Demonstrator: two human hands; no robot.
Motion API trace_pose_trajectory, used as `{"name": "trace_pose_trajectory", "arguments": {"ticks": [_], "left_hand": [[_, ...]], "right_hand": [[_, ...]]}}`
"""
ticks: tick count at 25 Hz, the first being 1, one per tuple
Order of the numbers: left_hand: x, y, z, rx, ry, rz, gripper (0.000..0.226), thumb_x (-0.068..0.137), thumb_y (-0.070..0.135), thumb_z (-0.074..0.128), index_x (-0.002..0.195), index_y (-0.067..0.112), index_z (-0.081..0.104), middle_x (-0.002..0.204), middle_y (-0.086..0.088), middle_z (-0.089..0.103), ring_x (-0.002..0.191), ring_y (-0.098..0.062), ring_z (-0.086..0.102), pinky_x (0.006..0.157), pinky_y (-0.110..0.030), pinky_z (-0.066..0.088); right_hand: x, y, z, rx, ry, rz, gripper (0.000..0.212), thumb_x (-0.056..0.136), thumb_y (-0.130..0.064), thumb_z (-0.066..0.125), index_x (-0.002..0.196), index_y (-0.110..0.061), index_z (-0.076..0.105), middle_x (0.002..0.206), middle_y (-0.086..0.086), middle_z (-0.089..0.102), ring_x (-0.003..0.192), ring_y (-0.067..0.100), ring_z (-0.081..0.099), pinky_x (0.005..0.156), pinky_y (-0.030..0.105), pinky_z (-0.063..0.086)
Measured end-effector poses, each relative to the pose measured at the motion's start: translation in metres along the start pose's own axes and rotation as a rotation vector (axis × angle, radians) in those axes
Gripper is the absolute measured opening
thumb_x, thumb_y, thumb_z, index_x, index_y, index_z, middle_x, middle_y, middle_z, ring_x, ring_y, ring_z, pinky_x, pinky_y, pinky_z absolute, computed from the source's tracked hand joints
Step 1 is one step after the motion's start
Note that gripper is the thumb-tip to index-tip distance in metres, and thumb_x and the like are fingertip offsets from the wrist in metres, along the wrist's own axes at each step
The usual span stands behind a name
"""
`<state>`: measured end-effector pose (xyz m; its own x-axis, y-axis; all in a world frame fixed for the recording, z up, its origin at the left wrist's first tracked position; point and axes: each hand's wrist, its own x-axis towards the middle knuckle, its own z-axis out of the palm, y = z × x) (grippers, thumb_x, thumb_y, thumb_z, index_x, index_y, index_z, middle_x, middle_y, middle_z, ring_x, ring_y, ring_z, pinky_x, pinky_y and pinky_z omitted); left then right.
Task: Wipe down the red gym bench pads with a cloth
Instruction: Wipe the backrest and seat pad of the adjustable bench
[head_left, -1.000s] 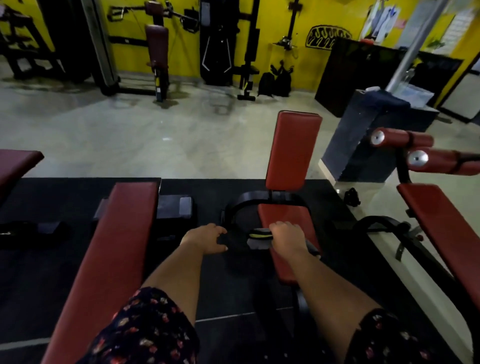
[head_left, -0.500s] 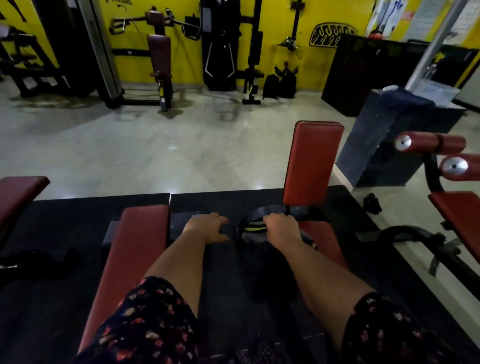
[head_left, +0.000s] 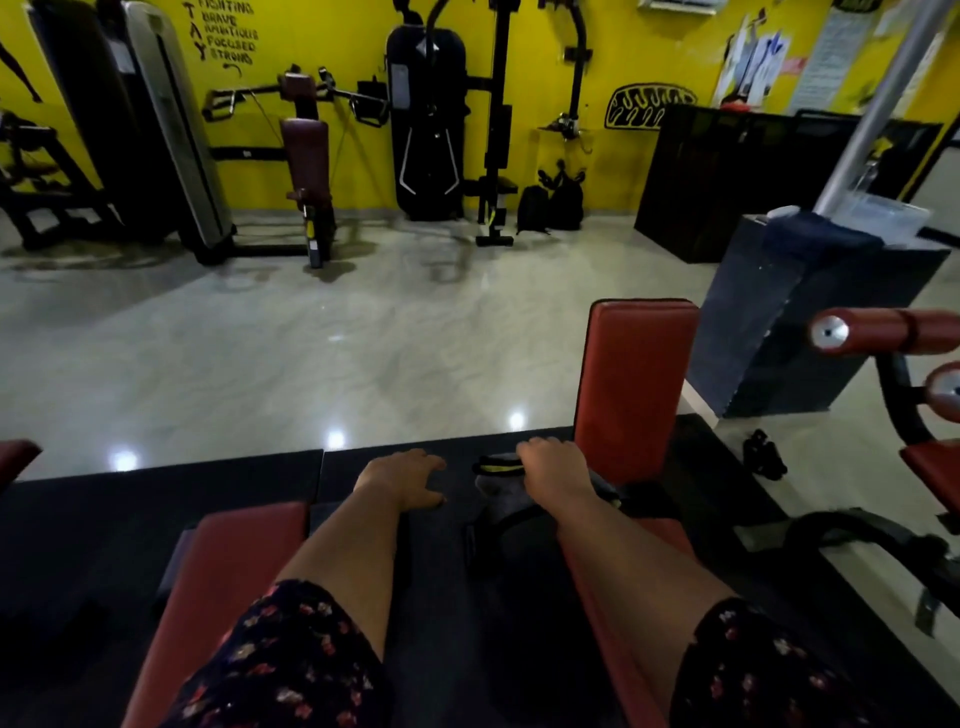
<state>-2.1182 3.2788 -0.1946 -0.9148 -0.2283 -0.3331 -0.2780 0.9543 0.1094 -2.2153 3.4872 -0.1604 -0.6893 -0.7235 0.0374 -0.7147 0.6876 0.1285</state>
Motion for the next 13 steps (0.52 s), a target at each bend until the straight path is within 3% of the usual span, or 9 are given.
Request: {"name": "trace_pose_trajectory", "arguments": {"ticks": [6, 13], "left_hand": [[0.105, 0.005, -0.057, -0.075, 0.021, 0.051, 0.066, 0.089, 0.054, 0.056, 0.148, 0.032, 0.035, 0.144, -0.001, 0.043, 0.128, -0.021, 0.047, 0.105, -0.045, 0.041], [0.192, 0.012, -0.073, -0.048, 0.006, 0.114, 0.066, 0.089, 0.055, 0.057, 0.147, 0.034, 0.035, 0.143, 0.001, 0.044, 0.128, -0.02, 0.047, 0.105, -0.044, 0.042]], "right_hand": [[0.096, 0.069, 0.004, -0.003, 0.041, 0.088, 0.025, 0.09, -0.01, 0.047, 0.113, -0.015, 0.057, 0.114, 0.005, 0.061, 0.108, 0.026, 0.057, 0.087, 0.036, 0.043], [0.15, 0.107, 0.025, 0.023, 0.037, 0.142, 0.022, 0.092, -0.013, 0.047, 0.112, -0.016, 0.055, 0.113, 0.004, 0.061, 0.107, 0.026, 0.057, 0.088, 0.037, 0.042]]}}
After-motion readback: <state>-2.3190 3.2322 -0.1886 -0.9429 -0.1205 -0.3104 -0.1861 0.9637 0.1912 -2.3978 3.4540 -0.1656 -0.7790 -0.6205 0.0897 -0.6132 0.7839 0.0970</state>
